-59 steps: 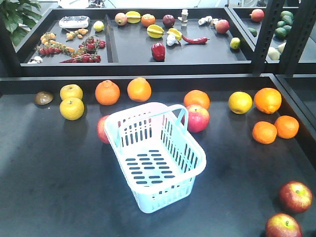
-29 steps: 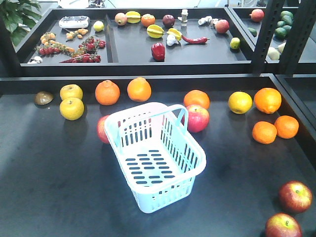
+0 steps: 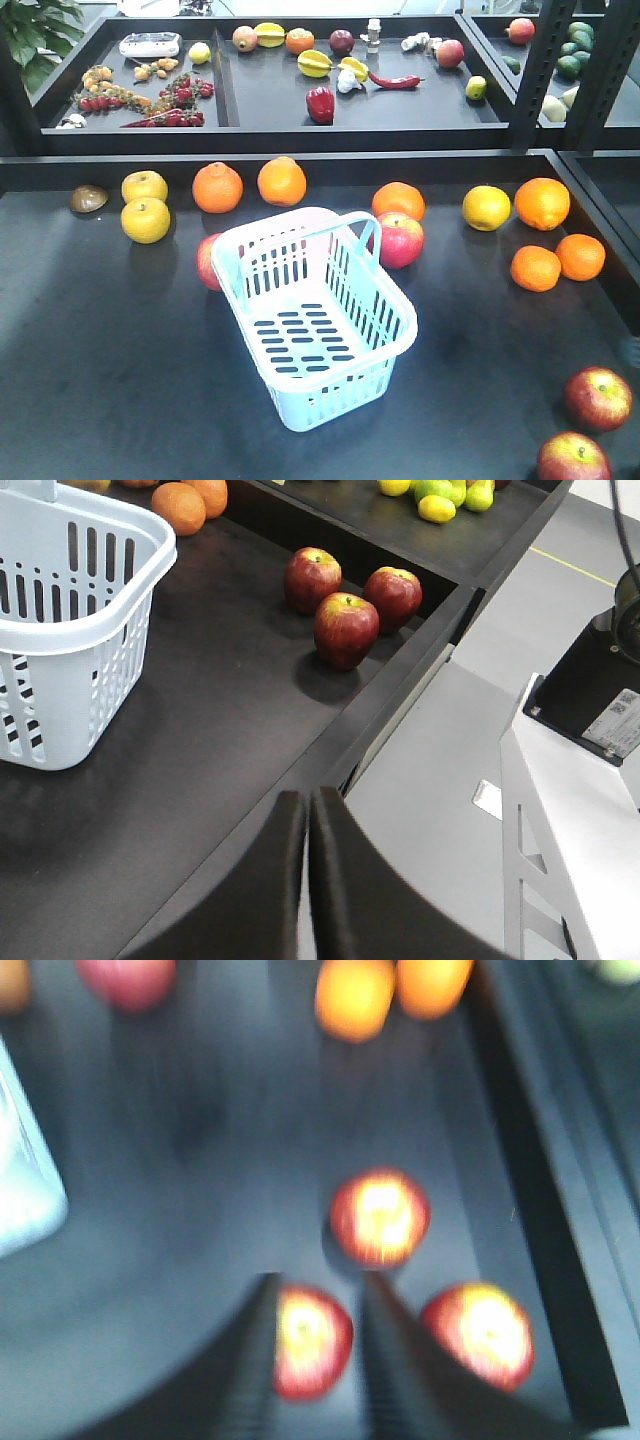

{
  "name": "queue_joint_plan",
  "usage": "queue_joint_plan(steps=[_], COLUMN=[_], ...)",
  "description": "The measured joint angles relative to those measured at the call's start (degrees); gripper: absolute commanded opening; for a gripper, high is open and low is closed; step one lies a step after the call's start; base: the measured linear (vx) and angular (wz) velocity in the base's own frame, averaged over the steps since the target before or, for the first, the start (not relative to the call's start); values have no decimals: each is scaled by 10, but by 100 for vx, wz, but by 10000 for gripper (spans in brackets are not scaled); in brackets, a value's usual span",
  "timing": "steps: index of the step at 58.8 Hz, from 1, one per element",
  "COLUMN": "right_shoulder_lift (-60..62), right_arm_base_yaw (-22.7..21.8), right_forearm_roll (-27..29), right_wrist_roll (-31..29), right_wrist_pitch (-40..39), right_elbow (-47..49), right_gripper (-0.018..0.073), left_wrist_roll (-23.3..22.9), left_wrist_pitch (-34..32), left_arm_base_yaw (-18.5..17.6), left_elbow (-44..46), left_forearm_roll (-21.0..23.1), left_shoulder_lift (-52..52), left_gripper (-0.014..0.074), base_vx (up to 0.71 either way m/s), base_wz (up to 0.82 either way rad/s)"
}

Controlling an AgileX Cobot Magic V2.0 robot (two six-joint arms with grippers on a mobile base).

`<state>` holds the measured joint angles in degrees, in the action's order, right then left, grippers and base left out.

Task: Pick three apples into basket with both arms
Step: 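Reach the right gripper down over a red apple near the table edge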

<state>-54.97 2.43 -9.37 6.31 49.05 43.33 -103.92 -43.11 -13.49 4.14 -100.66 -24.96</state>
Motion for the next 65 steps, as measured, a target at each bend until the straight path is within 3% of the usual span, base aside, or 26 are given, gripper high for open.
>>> queue_joint_plan(steps=[8, 31, 41, 49, 65], right_shoulder_lift=[-93, -281, -354, -395, -423], right_arm_base_yaw=[0, 0, -28, -59, -64], right_forearm_roll=[5, 12, 27, 49, 114], right_wrist_roll=[-13, -19, -19, -40, -90], right_wrist_pitch=[2, 22, 9, -2, -36], right_elbow=[8, 8, 9, 11, 12], right_gripper=[731, 684, 662, 642, 630], left_wrist_roll=[0, 0, 0, 0, 0], left_wrist_pitch=[0, 0, 0, 0, 0], left_arm_base_yaw=[0, 0, 0, 0, 0], left_elbow=[0, 0, 0, 0, 0], left_forearm_roll=[0, 0, 0, 0, 0], left_shoulder_lift=[0, 0, 0, 0, 0], left_gripper=[-6, -6, -6, -6, -6], base_vx=[0, 0, 0, 0, 0], base_wz=[0, 0, 0, 0, 0])
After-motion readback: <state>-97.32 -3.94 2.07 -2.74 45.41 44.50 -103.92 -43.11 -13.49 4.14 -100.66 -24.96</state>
